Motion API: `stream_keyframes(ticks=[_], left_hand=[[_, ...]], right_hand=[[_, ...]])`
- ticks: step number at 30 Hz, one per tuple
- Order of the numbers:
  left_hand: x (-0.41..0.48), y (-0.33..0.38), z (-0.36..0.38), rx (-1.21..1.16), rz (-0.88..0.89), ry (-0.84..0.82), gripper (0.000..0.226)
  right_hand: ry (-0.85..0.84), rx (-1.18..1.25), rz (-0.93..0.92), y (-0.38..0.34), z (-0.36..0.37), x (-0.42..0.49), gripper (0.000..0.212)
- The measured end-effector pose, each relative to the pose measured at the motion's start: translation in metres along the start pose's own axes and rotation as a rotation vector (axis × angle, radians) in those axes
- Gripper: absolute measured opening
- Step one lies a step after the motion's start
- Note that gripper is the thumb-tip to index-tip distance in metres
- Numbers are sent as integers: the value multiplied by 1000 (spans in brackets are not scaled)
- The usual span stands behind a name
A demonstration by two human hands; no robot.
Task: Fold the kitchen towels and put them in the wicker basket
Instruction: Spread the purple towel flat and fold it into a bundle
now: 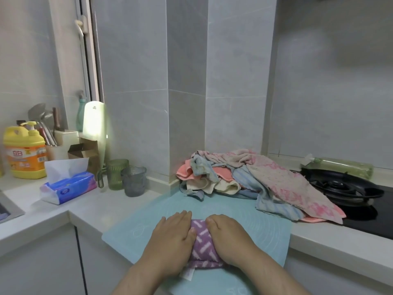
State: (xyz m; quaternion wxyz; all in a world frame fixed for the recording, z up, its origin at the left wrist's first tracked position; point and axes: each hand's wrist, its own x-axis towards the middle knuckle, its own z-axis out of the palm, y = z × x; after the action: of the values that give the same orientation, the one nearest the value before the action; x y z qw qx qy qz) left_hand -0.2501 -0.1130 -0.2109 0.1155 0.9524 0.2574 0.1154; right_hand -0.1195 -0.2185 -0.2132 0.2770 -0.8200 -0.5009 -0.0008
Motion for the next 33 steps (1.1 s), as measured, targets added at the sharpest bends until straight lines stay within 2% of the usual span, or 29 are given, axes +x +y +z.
stream_keyframes(ticks=[7,10,13,16,18,19,21,23,26,30,33], left_hand=[[0,-3,5,-37,17,59,54],[-4,-8,7,-261,-45,113,59],[-15,-15,5,-514,-126,113,67],[-23,-19,-2,-666,-154,60,81],[-24,-22,-11,-804,-220,25,95],[-25,-23,-15,-875,-236,2,96],[-28,-24,-19,-957,-215,-32,78],[-32,-24,-17,-979,-194,-3,62],[-38,-21,-15,-995,-153,66,62],[-37,-20,-19,-1079,-123,117,73],[-30,-17,-23,-1217,-79,29,81]], right_hand=[[8,49,82,4,6,0,30],[39,27,169,1,5,-7,44],[100,55,178,-1,5,-20,41],[136,215,134,0,-1,-30,45],[153,377,142,2,-6,-38,58],[154,461,171,2,-9,-42,67],[126,557,237,8,-13,-49,76],[50,565,256,13,-15,-55,70],[-44,560,211,15,-17,-61,75],[33,696,196,14,-19,-57,65],[145,889,256,14,-20,-47,56]])
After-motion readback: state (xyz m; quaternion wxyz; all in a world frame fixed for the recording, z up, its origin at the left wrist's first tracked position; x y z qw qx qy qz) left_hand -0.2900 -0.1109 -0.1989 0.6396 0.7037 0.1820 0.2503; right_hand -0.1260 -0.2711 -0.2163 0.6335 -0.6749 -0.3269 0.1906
